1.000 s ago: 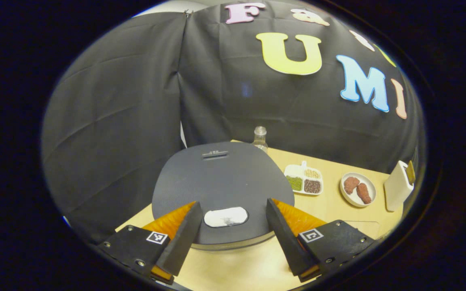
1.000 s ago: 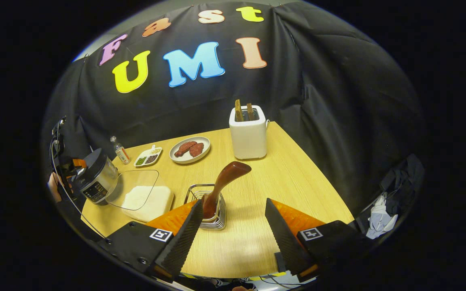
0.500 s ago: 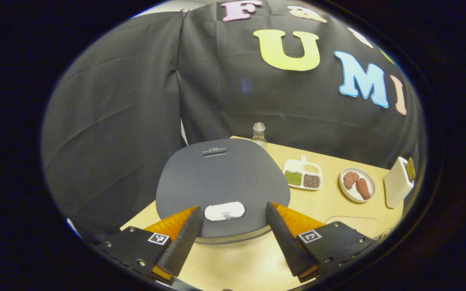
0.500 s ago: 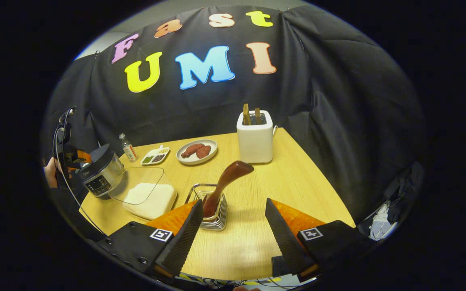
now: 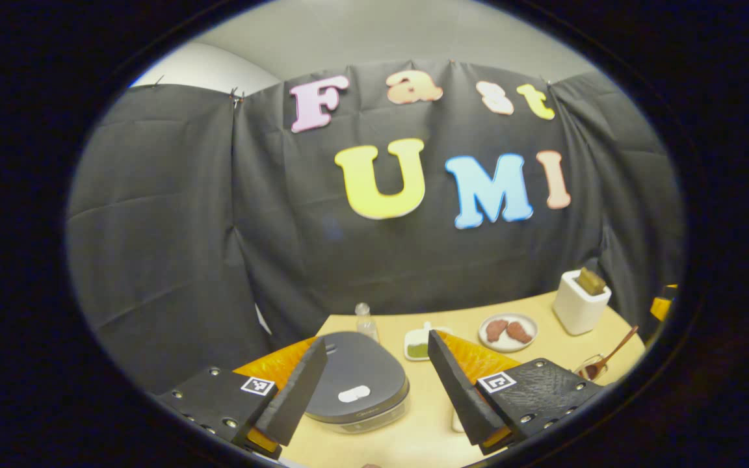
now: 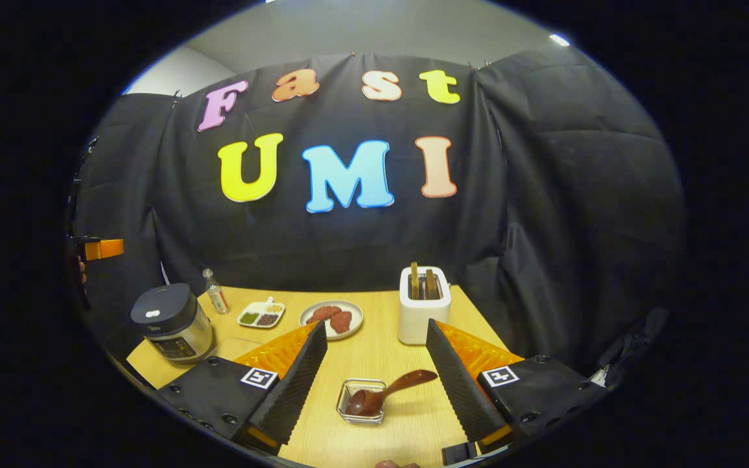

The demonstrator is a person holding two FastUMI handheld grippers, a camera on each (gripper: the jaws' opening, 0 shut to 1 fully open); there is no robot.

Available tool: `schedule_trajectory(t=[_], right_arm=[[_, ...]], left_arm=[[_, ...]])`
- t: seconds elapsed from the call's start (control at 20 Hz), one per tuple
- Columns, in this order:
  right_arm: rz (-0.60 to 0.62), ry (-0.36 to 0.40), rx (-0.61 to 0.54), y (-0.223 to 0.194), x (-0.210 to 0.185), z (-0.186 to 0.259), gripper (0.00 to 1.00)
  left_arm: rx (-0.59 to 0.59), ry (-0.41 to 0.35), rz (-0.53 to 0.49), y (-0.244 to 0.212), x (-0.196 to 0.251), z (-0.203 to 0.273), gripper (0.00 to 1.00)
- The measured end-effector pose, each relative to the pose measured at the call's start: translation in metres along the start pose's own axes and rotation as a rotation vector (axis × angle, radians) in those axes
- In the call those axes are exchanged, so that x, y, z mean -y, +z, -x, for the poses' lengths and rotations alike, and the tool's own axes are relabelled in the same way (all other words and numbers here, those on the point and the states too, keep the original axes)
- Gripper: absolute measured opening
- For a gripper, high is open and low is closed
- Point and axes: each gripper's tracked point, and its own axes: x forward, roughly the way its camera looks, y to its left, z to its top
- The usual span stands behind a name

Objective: Close the left gripper, press the button to open the rice cooker; take a wooden spoon from the chopstick holder with the right hand, scoop a spoonful of rice and pour it into the rice cooker, then put the wooden spoon back into the chopstick holder.

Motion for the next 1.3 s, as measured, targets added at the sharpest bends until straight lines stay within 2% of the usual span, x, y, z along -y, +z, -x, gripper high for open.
schedule_trajectory(t=[0.15,0.2,0.25,0.3,0.35,0.5,0.65,0.7,0.75,0.9,0.95,1.0,1.25,1.3], right_arm=[[0.012,-0.014,0.054,0.035,-0.015,0.027,0.98],[0.023,-0.036,0.075,0.044,-0.012,0.037,0.94],[0.032,-0.053,0.092,0.051,-0.01,0.05,0.99],[0.037,-0.062,0.102,0.053,-0.009,0.059,0.94],[0.042,-0.069,0.105,0.054,-0.007,0.067,0.99],[0.077,-0.115,0.117,0.052,0.008,0.072,0.99],[0.019,-0.068,0.101,0.051,-0.001,0.05,0.99],[0.014,-0.044,0.105,0.055,0.0,0.042,0.95],[0.025,-0.02,0.12,0.062,0.002,0.033,0.99],[0.104,0.033,0.114,0.07,0.01,0.019,0.99],[0.125,0.043,0.126,0.076,0.013,0.016,0.94],[0.133,0.047,0.131,0.079,0.016,0.013,0.99],[0.053,0.01,0.106,0.07,0.023,0.014,0.99],[0.031,0.004,0.098,0.067,0.023,0.018,0.94]], left_arm=[[0.068,-0.072,0.084,0.031,-0.003,0.035,0.99],[0.092,-0.088,0.074,0.037,-0.009,0.045,0.99],[0.104,-0.077,0.058,0.039,-0.02,0.05,0.99],[0.096,-0.066,0.053,0.036,-0.03,0.054,0.99],[0.09,-0.072,0.049,0.03,-0.032,0.058,0.99],[0.117,-0.059,0.038,0.033,-0.034,0.063,0.99],[0.114,-0.05,0.124,0.024,-0.015,0.072,0.99],[0.106,-0.034,0.146,0.019,-0.011,0.072,0.99],[0.103,-0.018,0.156,0.016,-0.007,0.073,0.97],[0.088,0.027,0.139,0.014,0.005,0.079,0.98],[0.088,0.027,0.134,0.013,0.01,0.079,0.99],[0.079,0.028,0.136,0.013,0.015,0.08,0.99],[0.09,0.031,0.132,0.017,0.022,0.073,0.99],[0.091,0.023,0.132,0.017,0.023,0.071,0.99]])
